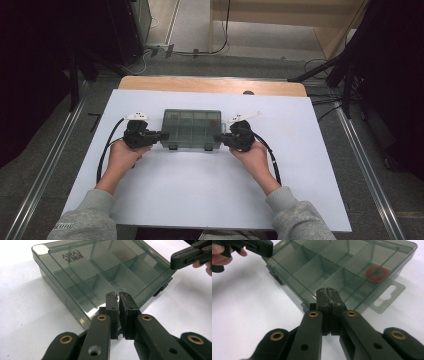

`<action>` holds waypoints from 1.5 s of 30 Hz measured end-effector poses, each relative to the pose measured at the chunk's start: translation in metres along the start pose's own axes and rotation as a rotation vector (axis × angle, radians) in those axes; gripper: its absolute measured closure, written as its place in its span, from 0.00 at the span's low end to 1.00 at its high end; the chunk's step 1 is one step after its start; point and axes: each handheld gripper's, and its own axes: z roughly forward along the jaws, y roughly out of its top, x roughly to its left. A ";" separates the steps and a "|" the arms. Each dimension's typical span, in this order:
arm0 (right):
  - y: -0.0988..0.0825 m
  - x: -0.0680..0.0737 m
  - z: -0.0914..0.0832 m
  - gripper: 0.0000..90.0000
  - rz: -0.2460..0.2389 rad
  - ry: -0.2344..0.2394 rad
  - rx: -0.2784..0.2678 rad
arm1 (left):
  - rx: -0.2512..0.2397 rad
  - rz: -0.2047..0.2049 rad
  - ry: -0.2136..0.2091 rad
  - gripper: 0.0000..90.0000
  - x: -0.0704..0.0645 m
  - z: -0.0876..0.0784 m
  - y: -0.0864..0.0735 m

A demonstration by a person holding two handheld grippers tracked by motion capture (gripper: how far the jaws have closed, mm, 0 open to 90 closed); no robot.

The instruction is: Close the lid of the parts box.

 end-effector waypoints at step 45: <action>-0.028 0.029 -0.040 0.35 -0.086 0.049 -0.077 | -0.022 0.108 -0.111 0.32 -0.062 -0.009 -0.025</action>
